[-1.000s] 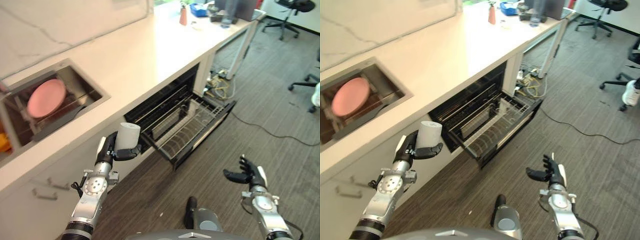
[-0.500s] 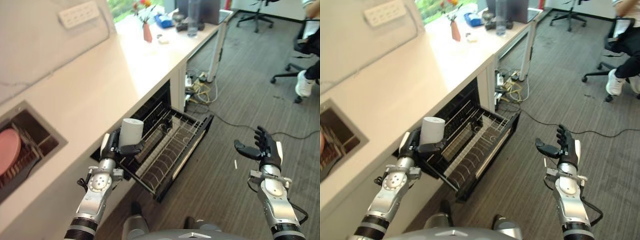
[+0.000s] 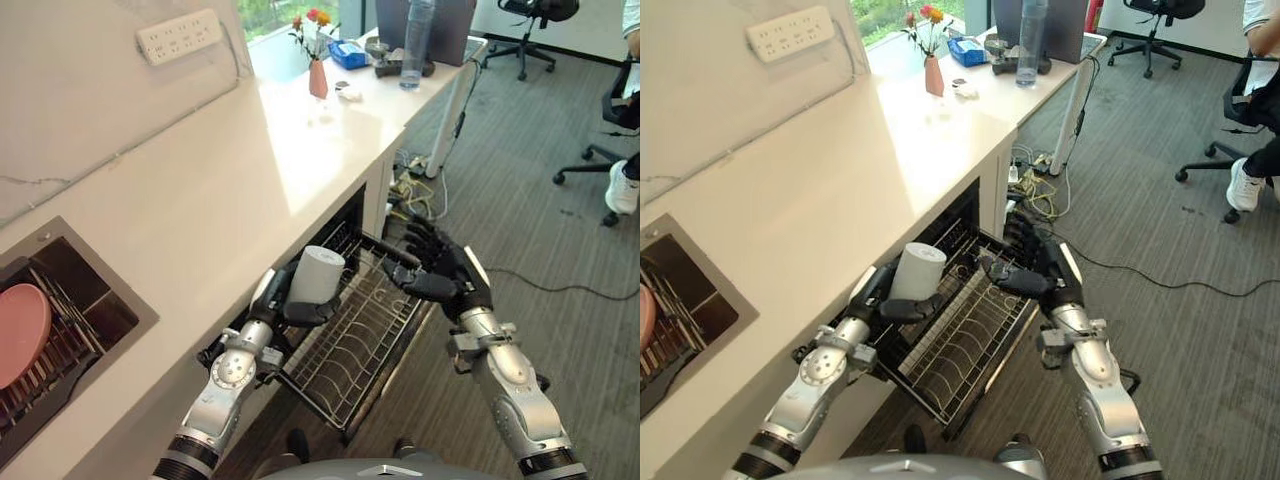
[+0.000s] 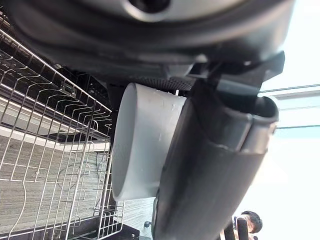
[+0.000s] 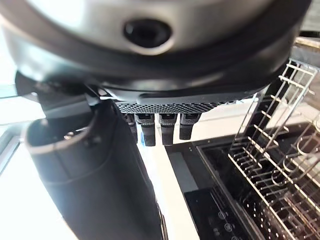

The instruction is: Place the dishes in the dishwasher.

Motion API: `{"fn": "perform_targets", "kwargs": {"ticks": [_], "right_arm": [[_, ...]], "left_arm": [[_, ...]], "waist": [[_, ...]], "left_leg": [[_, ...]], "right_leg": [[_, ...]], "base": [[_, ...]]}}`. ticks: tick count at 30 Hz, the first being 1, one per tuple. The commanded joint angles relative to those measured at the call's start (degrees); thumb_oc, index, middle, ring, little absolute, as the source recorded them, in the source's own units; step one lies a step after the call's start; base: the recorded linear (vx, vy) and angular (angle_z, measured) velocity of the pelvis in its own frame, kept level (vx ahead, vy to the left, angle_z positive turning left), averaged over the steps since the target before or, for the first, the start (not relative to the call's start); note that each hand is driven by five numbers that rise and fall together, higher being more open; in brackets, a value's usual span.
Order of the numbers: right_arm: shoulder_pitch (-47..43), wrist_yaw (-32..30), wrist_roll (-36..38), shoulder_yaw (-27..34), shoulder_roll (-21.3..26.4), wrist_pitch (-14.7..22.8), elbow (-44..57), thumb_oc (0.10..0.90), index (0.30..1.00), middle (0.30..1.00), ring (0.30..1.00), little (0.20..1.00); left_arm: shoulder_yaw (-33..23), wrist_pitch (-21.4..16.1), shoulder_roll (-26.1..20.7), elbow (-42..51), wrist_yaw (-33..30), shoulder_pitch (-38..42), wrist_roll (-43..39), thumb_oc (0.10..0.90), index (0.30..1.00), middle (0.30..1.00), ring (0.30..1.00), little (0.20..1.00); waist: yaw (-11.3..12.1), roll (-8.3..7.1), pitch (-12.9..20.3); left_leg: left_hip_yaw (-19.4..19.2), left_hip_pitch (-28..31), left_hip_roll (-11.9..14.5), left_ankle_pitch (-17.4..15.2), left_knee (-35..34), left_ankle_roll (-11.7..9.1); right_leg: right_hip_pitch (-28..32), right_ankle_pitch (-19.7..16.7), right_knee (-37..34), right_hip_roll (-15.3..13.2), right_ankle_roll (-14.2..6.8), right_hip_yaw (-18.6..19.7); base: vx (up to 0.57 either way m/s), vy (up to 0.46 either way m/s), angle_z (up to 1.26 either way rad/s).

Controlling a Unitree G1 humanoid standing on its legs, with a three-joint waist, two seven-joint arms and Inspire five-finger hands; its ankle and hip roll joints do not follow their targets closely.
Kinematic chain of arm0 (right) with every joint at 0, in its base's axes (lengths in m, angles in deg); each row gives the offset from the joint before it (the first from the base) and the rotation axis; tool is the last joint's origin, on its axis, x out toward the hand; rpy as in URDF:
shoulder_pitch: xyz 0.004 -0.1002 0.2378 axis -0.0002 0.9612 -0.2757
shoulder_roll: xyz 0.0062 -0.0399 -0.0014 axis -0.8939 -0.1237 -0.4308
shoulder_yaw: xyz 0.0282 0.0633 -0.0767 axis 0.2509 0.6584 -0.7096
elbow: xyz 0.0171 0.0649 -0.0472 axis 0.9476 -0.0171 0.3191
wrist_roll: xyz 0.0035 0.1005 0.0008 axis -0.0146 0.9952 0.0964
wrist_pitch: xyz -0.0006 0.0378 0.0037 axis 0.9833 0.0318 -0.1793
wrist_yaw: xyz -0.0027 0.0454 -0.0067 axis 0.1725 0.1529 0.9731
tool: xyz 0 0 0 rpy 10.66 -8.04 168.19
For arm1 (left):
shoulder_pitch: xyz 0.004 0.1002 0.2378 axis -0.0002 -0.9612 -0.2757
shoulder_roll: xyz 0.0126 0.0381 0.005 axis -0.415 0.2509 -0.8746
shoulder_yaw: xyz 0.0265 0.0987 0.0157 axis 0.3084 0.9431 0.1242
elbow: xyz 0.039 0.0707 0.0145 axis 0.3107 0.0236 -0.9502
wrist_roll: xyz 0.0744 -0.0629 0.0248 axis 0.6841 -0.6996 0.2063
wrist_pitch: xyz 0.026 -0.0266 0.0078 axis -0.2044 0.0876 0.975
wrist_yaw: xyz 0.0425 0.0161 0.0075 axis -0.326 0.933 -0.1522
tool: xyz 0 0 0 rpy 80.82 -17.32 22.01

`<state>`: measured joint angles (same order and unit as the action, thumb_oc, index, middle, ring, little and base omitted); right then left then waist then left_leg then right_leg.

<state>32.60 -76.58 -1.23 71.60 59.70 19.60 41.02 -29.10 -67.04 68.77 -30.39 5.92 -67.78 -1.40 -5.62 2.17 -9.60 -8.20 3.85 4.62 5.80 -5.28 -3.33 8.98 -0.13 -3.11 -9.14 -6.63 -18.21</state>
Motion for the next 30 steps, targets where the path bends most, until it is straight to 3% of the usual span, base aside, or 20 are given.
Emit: {"fn": "perform_targets", "kwargs": {"ticks": [1, 14, 19, 30], "right_arm": [[-2.75, 0.71, 6.67, 1.21, -2.29, 4.39, 3.45, 0.8, 0.9, 0.9, 0.9, 0.9], [-6.43, -2.13, 24.6, -11.65, -4.13, 3.78, 7.02, 0.8, 0.9, 0.9, 0.9, 0.9], [-9.5, -4.04, 28.27, -15.47, -4.55, 4.03, 7.43, 0.8, 0.9, 0.9, 0.9, 0.9], [-17.66, -9.46, 28.07, -16.65, -8.96, 7.2, 3.88, 0.8, 0.9, 0.9, 0.9, 0.9]], "left_arm": [[-6.46, -5.72, -3.73, 2.65, -6.62, 8.35, 3.45, 0.4, 0.3, 0.3, 0.3, 0.3], [3.33, -4.58, -1.92, -2.33, -18.14, 21.69, 15.79, 0.4, 0.3, 0.3, 0.3, 0.3], [8.1, -4.03, -1.47, -4.57, -19.36, 26.14, 19.51, 0.4, 0.3, 0.3, 0.3, 0.3], [12.5, -3.88, 0.34, -5.23, -19.73, 26.25, 18.54, 0.4, 0.3, 0.3, 0.3, 0.3]], "waist": [[1.05, -2.84, 3.46], [-0.48, -3.42, 4.09], [-0.48, -3.35, 4.28], [1.09, -3.09, 4.47]], "left_leg": [[-5.05, 4.78, 2.31, -8.29, 1.92, -2.19], [-6.24, 6.06, 2.7, -8.22, 1.32, -2.68], [-5.92, 5.9, 2.84, -8.04, 1.01, -2.86], [-4.67, 5.4, 2.58, -7.96, 0.79, -2.66]], "right_leg": [[-6.17, -3.62, 0.57, -5.25, -5.32, 2.21], [-6.54, -4.68, -0.9, -4.6, -5.7, 3.5], [-6.37, -4.99, -1.0, -4.52, -5.59, 3.21], [-5.79, -5.23, -0.98, -4.66, -5.39, 2.29]], "base": [[0.04, -0.005, -0.03], [0.02, -0.012, -0.08], [0.0, 0.0, 0.0], [0.0, 0.006, 0.07]]}}
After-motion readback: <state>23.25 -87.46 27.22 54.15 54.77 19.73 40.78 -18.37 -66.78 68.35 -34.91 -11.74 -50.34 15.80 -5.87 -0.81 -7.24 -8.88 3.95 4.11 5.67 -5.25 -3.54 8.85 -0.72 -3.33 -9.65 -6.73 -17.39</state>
